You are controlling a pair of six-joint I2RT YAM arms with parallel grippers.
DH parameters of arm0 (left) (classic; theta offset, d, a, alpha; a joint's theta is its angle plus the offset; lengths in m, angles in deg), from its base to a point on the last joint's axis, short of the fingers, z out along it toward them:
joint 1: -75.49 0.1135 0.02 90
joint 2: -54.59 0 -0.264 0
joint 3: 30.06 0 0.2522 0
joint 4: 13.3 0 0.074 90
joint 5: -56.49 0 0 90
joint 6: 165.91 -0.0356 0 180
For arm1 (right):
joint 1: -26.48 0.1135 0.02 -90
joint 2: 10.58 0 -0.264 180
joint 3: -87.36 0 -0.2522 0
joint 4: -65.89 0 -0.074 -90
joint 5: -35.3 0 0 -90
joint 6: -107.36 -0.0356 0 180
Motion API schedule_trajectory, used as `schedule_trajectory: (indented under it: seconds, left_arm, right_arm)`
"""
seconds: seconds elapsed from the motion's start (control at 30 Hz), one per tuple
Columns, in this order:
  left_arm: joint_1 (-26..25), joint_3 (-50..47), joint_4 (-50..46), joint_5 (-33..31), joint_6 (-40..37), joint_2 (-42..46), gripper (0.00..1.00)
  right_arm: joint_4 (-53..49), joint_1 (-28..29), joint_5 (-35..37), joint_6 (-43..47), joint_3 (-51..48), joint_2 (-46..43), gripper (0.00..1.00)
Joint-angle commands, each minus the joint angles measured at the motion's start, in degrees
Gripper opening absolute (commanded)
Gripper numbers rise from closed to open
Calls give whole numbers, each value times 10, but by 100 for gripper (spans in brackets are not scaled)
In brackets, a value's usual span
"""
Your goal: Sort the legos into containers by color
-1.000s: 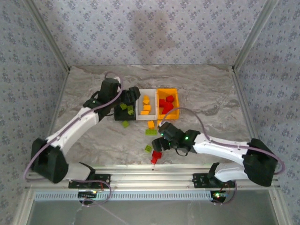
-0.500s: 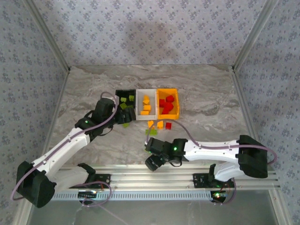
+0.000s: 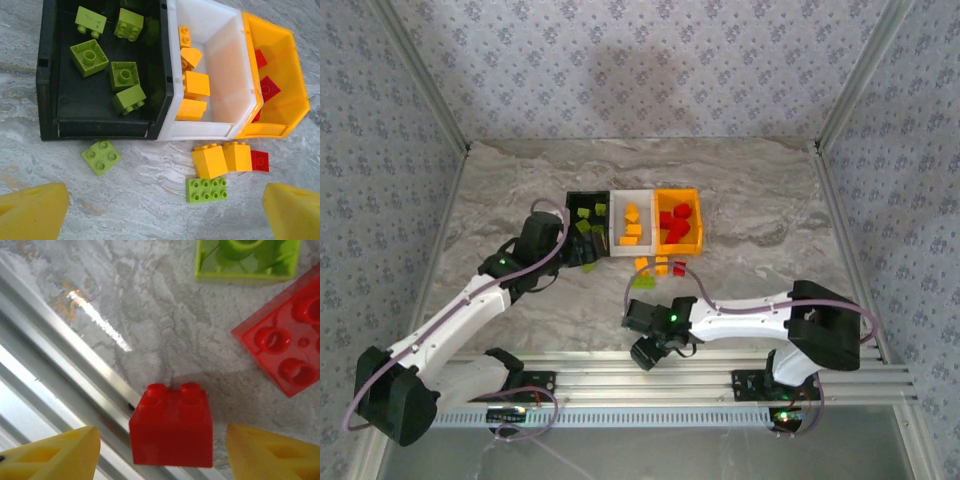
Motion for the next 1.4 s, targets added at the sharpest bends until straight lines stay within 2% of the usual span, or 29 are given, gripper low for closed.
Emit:
schedule_trajectory:
  seconds: [0.0, 0.17, 0.27, 0.4, 0.57, 0.67, 0.83, 0.97, 1.07, 1.2, 1.37]
  left_arm:
    - [6, 2, -8, -10, 4, 14, 99]
    - [10, 4, -13, -9, 2, 15, 100]
    - [10, 3, -13, -9, 1, 16, 100]
    - [11, 1, -8, -7, 3, 17, 100]
    - [11, -6, -1, 5, -2, 22, 100]
    - [9, -17, 6, 15, -7, 29, 100]
    - [9, -45, 25, 17, 1, 51, 100]
    - [7, -63, 32, 19, 1, 57, 100]
    - [3, -78, 43, 25, 6, 58, 100]
    - [-2, -90, 61, 36, 12, 57, 99]
    - [-10, -89, 68, 44, 6, 52, 99]
  right_arm:
    - [-17, -3, 36, 5, 20, 22, 66]
    - [-14, -3, 47, 12, 30, 41, 59]
    - [-9, -3, 44, 12, 25, 32, 49]
    - [2, -3, 48, 11, 14, -3, 39]
    - [-27, -21, 83, 5, 17, -85, 35]
    - [-33, -64, 121, 12, 31, -141, 35]
    - [21, -208, 126, 7, 64, -172, 35]
    - [82, -312, 122, -15, 104, -121, 35]
    - [88, -358, 134, -29, 154, -42, 35]
    - [101, -393, 126, -41, 226, 51, 35]
    - [91, -401, 156, -36, 304, 122, 36]
